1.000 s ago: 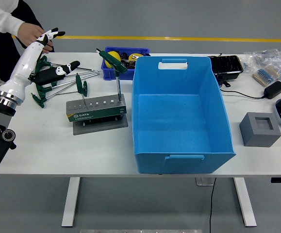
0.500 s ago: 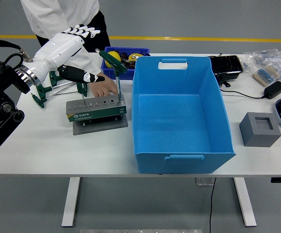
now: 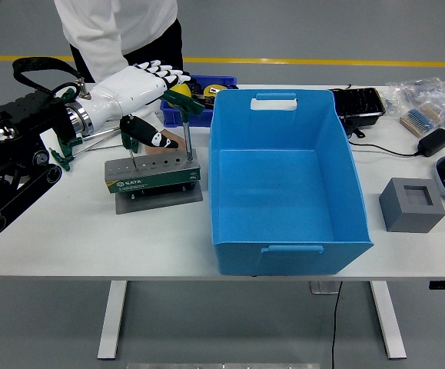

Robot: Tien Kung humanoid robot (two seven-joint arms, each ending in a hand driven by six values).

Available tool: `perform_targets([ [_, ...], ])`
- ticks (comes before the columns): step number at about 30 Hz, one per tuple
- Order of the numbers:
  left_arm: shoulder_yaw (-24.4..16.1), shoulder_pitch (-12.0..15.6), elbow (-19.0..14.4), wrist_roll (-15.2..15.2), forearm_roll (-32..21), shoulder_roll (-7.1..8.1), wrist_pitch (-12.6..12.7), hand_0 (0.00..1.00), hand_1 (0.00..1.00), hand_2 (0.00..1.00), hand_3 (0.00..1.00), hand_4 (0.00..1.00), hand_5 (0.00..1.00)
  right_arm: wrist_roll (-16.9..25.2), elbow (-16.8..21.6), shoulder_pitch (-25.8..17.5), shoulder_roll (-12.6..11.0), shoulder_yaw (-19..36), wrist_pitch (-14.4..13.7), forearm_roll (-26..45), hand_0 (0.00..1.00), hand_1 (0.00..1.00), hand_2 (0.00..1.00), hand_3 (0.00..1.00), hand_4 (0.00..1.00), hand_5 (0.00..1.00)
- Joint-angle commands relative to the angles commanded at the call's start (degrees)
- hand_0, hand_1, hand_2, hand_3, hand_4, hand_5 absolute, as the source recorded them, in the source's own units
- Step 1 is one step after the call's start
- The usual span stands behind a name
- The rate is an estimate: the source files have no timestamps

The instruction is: Lift tool from toolbox,place it in box,lift tool from toolbox,place it in box

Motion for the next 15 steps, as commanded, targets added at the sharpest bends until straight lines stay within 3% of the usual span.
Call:
perform_targets([
  [5,2.37,-2.48,4.96,0.45,0.82,-2.24,-0.01,0.998,0.998,0.998,0.956,0.998,0.416,-0.20,0.04,0.05,0.00,0.37,-0.10,-0.65,0.677,0.638,0.715,0.563,0.790,0.723],
  [13,2.00,-4.99,12.69,4.69,-1.80,-6.12,-1.48,0.998,0.997,0.998,0.927,0.998,0.422,-0.48,0.12,0.05,-0.04,0.90,-0.18,-1.57,0.677,0.638,0.714,0.562,0.790,0.723],
  [14,1.85,-5.23,13.44,4.95,-1.91,-6.59,-1.45,0.916,0.901,0.946,0.894,0.998,0.447,-0.51,0.14,0.06,-0.04,0.94,-0.19,-1.69,0.678,0.638,0.714,0.563,0.790,0.724],
  [15,1.70,-5.47,14.13,5.10,-1.99,-7.10,-1.26,0.916,0.901,0.946,0.894,0.998,0.447,-0.54,0.14,0.07,-0.05,1.01,-0.20,-1.79,0.678,0.638,0.714,0.563,0.790,0.724],
])
